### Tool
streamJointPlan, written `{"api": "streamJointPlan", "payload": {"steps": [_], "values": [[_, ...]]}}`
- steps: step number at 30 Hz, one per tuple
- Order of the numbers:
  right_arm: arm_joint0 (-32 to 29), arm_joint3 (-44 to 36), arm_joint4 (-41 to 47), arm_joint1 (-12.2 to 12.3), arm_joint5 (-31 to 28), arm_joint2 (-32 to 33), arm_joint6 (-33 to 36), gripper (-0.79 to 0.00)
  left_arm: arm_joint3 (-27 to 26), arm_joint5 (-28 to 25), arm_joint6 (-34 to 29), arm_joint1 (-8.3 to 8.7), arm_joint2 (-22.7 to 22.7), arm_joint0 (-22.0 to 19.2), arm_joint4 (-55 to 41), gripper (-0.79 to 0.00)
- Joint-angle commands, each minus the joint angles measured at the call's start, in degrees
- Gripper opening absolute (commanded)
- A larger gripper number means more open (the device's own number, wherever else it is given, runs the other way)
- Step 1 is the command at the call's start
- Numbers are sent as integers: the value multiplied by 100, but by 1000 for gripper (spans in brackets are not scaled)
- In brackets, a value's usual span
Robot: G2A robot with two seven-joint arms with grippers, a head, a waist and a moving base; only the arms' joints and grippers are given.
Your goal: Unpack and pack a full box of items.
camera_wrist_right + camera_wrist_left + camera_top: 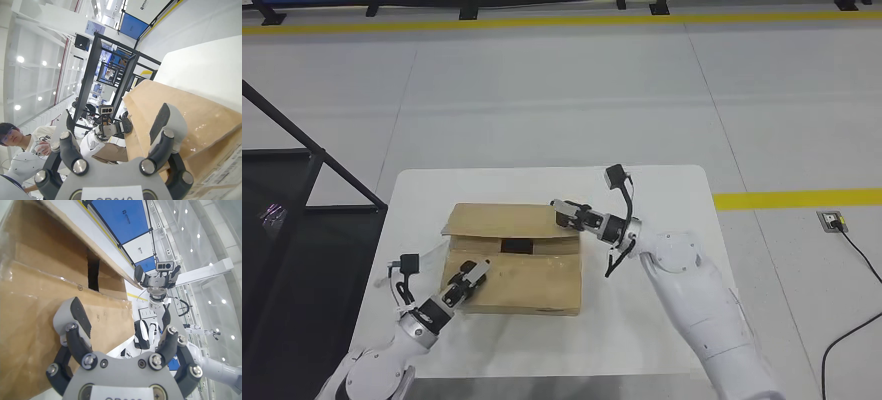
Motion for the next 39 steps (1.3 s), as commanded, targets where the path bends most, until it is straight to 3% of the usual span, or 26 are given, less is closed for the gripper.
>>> {"api": "streamJointPlan", "payload": {"steps": [1, 14, 23, 29, 39], "values": [[-116, -162, -38, 10, 230, -27, -54, 0, 38, 12, 16, -17, 28, -42, 38, 0], [-916, -1073, -135, 111, 631, -96, -170, 0, 92, -65, 356, -114, 45, -126, 257, 0], [-918, -840, 112, 135, 572, -121, -123, 0, 6, -370, 800, -104, -653, 234, 309, 0], [-782, -524, 213, 136, 653, -154, -145, 0, 336, -492, 801, -78, -1154, 587, 403, 0], [-580, -102, 531, 103, 354, -319, 158, 0, 685, -654, 362, -98, -1158, 626, 598, 0]]}}
